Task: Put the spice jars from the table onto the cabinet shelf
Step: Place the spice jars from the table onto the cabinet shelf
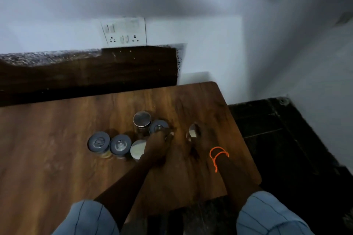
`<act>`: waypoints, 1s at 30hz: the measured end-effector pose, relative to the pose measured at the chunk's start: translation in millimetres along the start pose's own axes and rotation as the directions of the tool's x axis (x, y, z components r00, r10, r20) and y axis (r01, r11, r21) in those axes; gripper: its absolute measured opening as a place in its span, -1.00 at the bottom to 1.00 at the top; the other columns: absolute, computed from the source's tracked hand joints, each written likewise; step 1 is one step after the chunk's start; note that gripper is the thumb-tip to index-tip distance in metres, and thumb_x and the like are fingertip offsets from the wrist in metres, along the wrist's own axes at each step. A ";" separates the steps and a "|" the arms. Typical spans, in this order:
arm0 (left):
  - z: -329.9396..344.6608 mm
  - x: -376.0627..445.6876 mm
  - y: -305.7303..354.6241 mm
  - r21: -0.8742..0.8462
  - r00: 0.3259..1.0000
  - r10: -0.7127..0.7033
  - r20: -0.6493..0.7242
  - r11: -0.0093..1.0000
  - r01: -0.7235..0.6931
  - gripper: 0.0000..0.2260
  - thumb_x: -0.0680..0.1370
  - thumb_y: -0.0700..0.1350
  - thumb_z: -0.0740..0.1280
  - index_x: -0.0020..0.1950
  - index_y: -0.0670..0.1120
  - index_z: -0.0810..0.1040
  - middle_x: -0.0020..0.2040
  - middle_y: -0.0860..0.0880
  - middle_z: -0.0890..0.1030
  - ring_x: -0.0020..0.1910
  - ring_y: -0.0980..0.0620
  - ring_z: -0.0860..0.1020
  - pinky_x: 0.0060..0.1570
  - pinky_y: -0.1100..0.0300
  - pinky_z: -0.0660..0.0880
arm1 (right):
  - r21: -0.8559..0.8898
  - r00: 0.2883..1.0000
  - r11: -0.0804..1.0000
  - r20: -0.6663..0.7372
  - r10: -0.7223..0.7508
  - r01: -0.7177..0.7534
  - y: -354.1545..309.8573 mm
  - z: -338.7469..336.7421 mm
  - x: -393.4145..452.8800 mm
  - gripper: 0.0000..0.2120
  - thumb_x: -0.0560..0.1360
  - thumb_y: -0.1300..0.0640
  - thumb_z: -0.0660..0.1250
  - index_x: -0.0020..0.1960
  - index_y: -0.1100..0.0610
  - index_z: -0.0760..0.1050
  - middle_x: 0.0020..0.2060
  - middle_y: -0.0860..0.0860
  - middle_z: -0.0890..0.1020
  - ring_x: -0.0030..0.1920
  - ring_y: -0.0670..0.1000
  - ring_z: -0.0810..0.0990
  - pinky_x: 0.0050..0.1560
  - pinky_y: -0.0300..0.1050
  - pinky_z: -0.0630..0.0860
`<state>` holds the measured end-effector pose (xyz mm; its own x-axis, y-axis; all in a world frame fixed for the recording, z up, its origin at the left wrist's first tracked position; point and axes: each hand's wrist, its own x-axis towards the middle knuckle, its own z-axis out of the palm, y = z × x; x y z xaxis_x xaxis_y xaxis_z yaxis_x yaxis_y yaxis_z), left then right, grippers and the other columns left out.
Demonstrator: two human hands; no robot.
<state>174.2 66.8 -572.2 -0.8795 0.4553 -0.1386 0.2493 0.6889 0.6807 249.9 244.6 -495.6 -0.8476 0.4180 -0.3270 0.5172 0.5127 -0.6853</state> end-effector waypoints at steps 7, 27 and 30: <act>-35.0 15.5 26.1 -0.488 0.995 -0.042 0.087 0.869 0.079 -0.81 0.70 -0.03 0.24 0.02 0.01 0.64 -0.05 -0.04 0.70 -0.08 0.06 0.67 -0.05 0.13 0.52 | 0.289 0.988 0.952 0.085 -0.126 0.096 -8.5 -31.7 48.4 -0.57 0.57 0.41 0.36 0.43 0.28 0.48 0.27 0.19 0.61 0.16 0.05 0.64 0.07 -0.26 0.63; -250.7 46.7 172.0 -0.743 0.900 0.212 -0.382 0.508 -0.435 -0.42 0.51 -0.08 0.50 0.52 0.03 0.45 0.29 0.00 0.67 0.24 -0.01 0.66 0.17 0.02 0.64 | 0.630 0.800 0.565 -0.158 -0.579 0.533 -206.8 -155.0 44.8 -0.46 0.41 0.24 0.62 0.35 0.10 0.60 0.22 0.11 0.71 0.26 0.15 0.68 0.22 0.11 0.65; -279.0 42.9 185.1 -0.666 0.849 0.272 -0.453 0.530 -0.525 -0.46 0.55 -0.07 0.49 0.52 0.07 0.45 0.31 0.00 0.65 0.27 -0.01 0.65 0.20 -0.02 0.63 | 0.630 0.759 0.526 -0.163 -0.630 0.572 -234.4 -170.7 38.3 -0.45 0.41 0.25 0.61 0.37 0.13 0.58 0.24 0.12 0.70 0.27 0.16 0.68 0.25 0.16 0.62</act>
<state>69.5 56.5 -251.5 -0.8627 0.3184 0.3930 0.3239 -0.2490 0.9127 116.5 268.5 -236.3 -0.9499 0.1166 0.2899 -0.2876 0.0365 -0.9571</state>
